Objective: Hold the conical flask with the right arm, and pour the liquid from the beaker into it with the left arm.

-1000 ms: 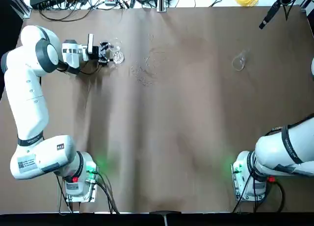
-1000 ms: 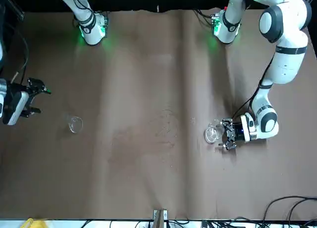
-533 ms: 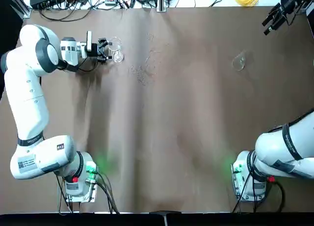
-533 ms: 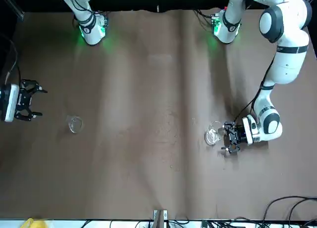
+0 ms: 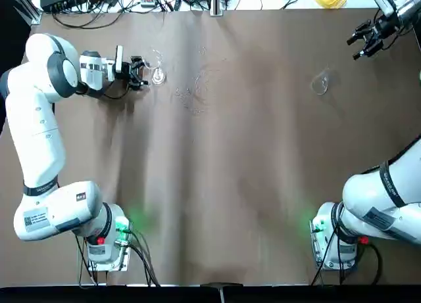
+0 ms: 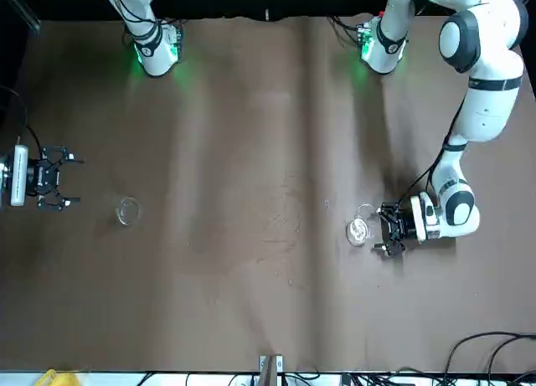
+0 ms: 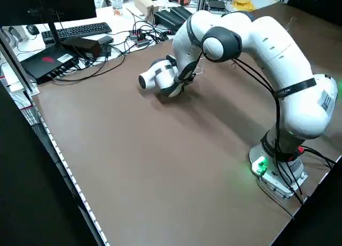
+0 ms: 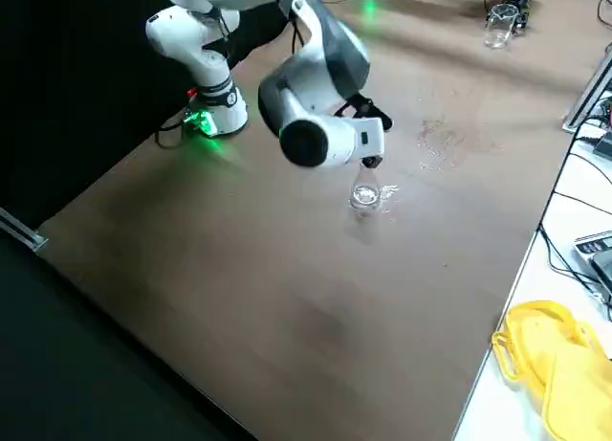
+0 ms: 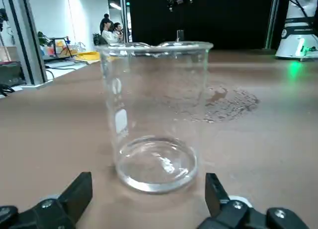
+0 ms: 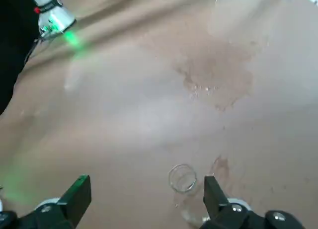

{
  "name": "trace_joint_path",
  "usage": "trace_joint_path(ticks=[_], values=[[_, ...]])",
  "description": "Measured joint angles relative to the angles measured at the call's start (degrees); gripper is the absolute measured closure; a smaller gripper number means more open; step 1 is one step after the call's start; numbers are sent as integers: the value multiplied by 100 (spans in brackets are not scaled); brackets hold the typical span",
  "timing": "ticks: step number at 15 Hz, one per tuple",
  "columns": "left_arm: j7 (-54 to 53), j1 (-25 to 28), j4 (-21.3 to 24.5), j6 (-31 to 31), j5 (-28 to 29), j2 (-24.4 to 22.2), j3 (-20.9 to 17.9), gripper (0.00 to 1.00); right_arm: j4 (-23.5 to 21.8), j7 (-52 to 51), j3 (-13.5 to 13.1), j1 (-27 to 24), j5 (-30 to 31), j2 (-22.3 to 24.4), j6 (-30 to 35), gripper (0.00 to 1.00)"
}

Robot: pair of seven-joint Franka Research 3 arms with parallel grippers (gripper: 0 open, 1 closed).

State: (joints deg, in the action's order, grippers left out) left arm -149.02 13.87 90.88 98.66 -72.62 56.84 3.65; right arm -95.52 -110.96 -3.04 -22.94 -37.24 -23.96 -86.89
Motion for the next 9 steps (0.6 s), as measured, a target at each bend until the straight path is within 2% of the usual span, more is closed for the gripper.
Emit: trace_joint_path(ticks=[9], values=[[0,-85,79,-256,32,-3,154,0,4,-1822,1,-446,-1007,-827,262,1]])
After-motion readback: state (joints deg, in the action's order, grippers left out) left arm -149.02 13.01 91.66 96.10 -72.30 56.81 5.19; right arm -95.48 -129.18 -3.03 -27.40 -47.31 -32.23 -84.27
